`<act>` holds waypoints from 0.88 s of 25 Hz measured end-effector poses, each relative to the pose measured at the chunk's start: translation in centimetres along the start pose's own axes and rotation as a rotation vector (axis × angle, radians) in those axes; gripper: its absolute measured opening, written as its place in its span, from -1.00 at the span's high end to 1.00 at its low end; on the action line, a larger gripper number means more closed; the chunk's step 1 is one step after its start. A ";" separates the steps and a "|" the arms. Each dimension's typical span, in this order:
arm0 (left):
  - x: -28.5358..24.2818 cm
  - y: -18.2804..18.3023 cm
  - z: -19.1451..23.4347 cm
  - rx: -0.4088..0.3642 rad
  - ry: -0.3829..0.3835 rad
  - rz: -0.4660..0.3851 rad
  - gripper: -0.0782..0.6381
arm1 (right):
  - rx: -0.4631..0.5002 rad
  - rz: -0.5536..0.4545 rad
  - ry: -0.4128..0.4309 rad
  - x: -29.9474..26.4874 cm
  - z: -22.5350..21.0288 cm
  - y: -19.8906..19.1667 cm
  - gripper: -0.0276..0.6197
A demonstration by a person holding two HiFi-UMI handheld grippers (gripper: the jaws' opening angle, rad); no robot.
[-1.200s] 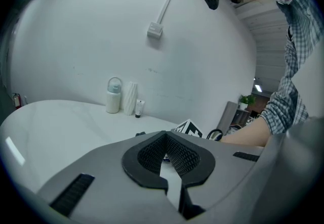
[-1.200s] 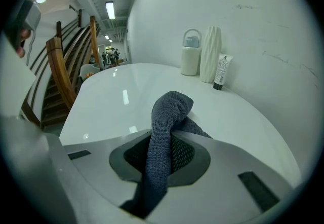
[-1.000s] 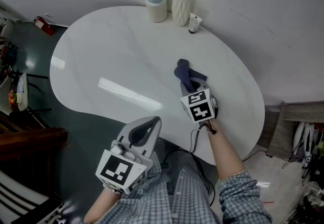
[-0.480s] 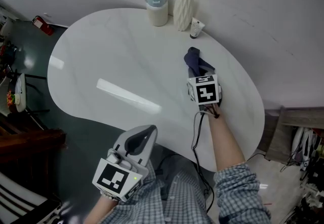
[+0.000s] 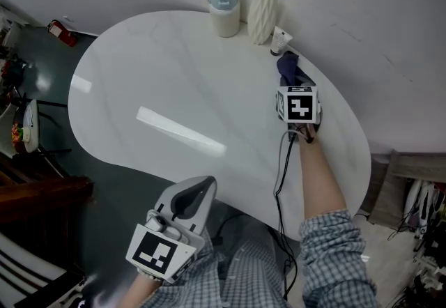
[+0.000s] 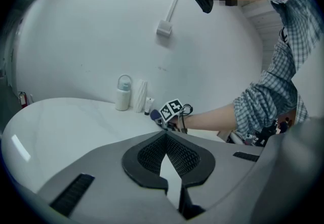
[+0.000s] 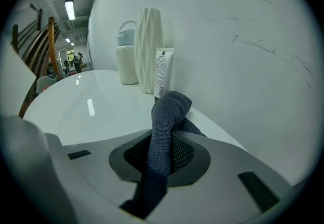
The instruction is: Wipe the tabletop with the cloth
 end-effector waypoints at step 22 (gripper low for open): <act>-5.1 0.5 -3.9 -0.069 -0.279 0.081 0.77 | -0.335 0.195 -0.445 9.9 -19.9 -16.2 0.75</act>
Point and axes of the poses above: the fingertips, and each gripper's own axes: x backward along the fingers, z to its left, y out of its top, the point moved 7 cm from there along x, backward along the fingers, and after that the axes turned 14 degrees about -y, right-handed, at the moved point
